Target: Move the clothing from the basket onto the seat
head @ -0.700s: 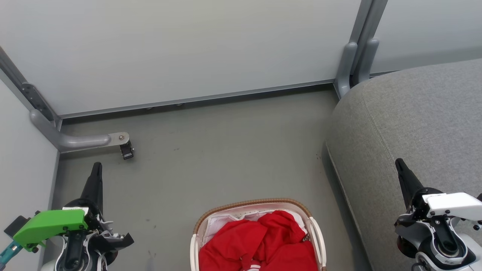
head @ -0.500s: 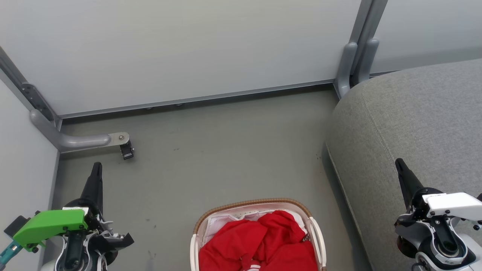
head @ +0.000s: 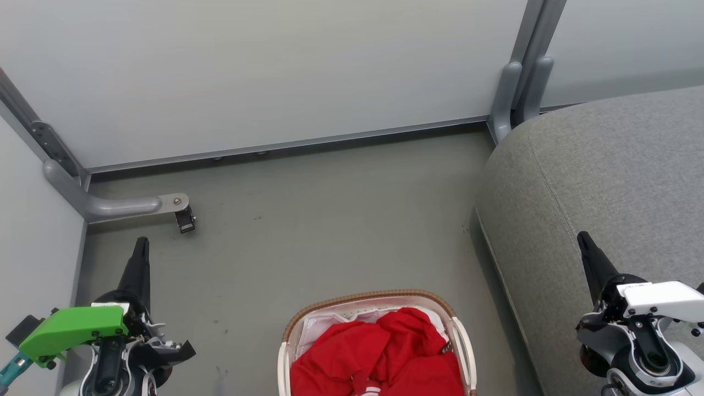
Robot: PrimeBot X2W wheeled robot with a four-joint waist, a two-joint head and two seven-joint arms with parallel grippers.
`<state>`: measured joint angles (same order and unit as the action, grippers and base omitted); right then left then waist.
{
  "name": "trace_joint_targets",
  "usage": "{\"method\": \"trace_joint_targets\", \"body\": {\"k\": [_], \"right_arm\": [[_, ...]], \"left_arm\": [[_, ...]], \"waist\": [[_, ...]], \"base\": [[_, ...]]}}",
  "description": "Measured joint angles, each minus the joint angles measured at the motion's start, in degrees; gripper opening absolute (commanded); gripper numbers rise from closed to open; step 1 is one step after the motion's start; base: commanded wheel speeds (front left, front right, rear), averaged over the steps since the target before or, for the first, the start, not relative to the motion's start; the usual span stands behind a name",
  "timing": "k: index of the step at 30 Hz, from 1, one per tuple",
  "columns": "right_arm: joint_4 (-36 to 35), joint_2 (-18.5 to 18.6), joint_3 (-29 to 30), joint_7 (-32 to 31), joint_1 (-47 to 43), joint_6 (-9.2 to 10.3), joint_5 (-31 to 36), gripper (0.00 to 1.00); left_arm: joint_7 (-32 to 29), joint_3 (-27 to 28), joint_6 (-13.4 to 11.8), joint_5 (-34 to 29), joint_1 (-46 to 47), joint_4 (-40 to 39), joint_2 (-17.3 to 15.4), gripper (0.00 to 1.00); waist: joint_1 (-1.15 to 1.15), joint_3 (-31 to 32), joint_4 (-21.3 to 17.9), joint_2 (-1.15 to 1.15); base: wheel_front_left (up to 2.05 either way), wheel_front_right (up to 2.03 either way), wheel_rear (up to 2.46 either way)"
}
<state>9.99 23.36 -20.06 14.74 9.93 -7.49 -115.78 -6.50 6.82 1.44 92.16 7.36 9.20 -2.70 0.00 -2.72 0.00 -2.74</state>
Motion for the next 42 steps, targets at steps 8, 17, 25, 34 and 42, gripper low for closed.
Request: {"method": "trace_joint_targets", "body": {"k": [8, 17, 25, 34, 42], "right_arm": [[0.0, 0.0, 0.0, 0.0, 0.0, 0.0, 0.0, 0.0], [0.0, 0.0, 0.0, 0.0, 0.0, 0.0, 0.0, 0.0], [0.0, 0.0, 0.0, 0.0, 0.0, 0.0, 0.0, 1.0], [2.5, -3.4, -0.8, 0.0, -2.6, 0.01, 1.2, 1.0], [2.5, -5.2, 0.9, 0.0, -3.2, 0.01, 5.4, 1.0]], "left_arm": [[0.0, 0.0, 0.0, 0.0, 0.0, 0.0, 0.0, 0.0], [0.0, 0.0, 0.0, 0.0, 0.0, 0.0, 0.0, 0.0], [0.0, 0.0, 0.0, 0.0, 0.0, 0.0, 0.0, 1.0], [0.9, -1.1, 0.0, 0.0, -2.4, 3.1, 0.5, 1.0], [3.1, -2.7, 0.6, -0.9, -3.3, 2.4, 0.5, 1.0]], "waist": [[0.0, 0.0, 0.0, 0.0], [0.0, 0.0, 0.0, 0.0], [0.0, 0.0, 0.0, 0.0], [0.0, 0.0, 0.0, 0.03], [0.0, -0.1, 0.0, 0.03]], "base": [[0.0, 0.0, 0.0], [0.0, 0.0, 0.0], [0.0, 0.0, 0.0], [0.0, 0.0, 0.0], [0.0, 0.0, 0.0]]}}
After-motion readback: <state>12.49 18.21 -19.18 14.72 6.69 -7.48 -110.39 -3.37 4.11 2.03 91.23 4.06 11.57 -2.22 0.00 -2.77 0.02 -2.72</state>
